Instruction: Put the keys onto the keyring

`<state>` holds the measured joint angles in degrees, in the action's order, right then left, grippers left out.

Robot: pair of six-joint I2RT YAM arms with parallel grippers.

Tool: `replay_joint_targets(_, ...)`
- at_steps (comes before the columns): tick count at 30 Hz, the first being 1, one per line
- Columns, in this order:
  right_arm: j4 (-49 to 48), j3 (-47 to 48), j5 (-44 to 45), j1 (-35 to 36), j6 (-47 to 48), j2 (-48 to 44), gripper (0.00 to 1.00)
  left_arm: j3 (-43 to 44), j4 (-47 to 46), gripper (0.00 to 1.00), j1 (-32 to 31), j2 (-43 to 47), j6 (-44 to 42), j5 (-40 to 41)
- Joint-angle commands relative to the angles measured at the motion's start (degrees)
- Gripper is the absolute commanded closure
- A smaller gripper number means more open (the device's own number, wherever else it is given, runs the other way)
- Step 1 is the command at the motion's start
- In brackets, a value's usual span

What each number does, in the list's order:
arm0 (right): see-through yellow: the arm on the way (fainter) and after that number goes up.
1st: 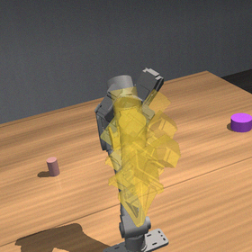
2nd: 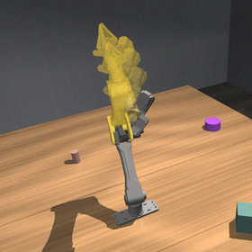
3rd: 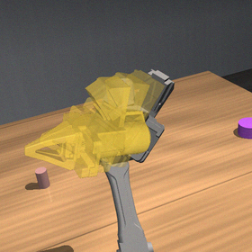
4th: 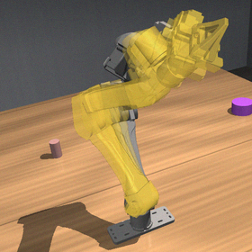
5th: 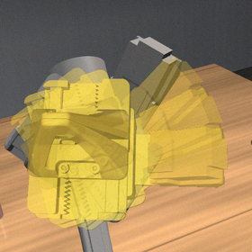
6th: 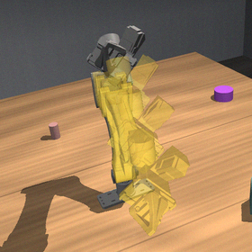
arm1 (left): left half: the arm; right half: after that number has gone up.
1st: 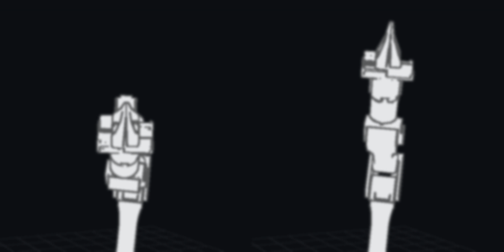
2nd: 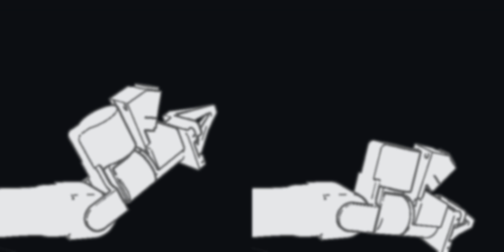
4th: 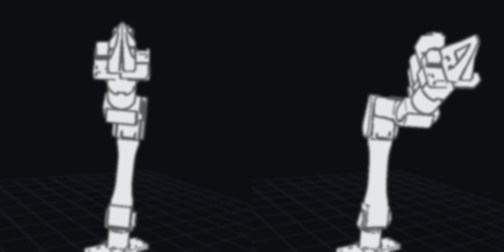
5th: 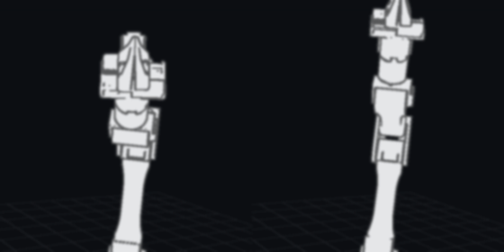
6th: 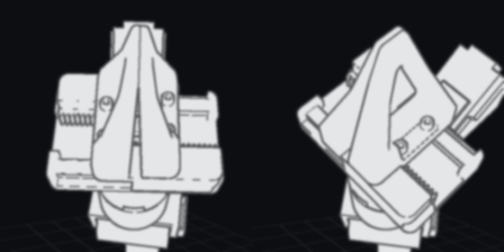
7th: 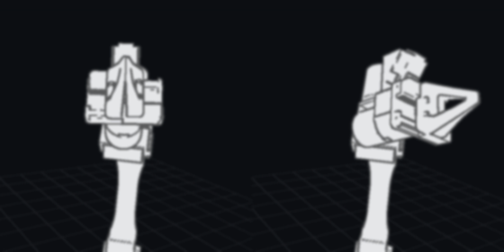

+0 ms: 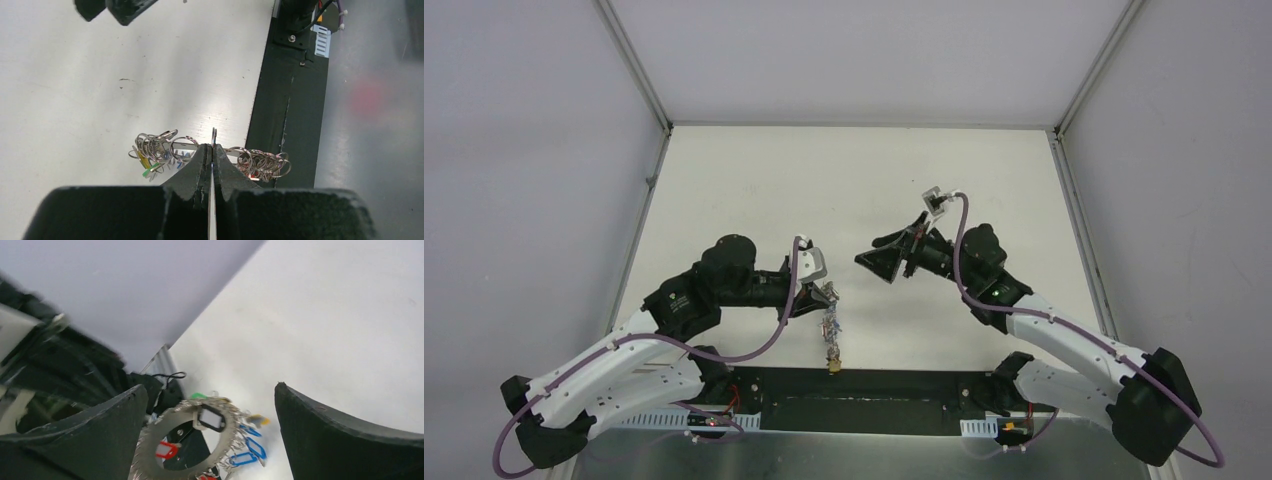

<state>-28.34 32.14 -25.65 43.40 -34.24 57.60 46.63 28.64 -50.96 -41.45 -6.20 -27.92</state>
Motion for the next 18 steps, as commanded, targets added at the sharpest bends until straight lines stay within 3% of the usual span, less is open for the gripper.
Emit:
replay_joint_targets(1, 20.8, 2.0, 14.4, -4.7, -9.0, -3.4, 0.0, 0.4, -8.3, 1.0, 0.0, 0.3, 4.9, 1.0)
replay_joint_targets(5, 40.1, 6.1, 19.9, -10.1, -7.6, -2.7, 0.0, -0.1, -10.3, 1.0, 0.0, 0.1, 7.4, 1.4)
replay_joint_targets(10, 61.9, 12.6, 26.9, -17.4, -6.3, 4.8, 0.0, -1.2, -12.6, 1.0, 0.0, 0.3, 9.0, 1.4)
replay_joint_targets(18, 78.5, 20.8, 24.6, -30.4, -2.4, 16.8, 0.0, -2.8, -14.4, 1.0, 0.0, 0.5, 10.5, 1.2)
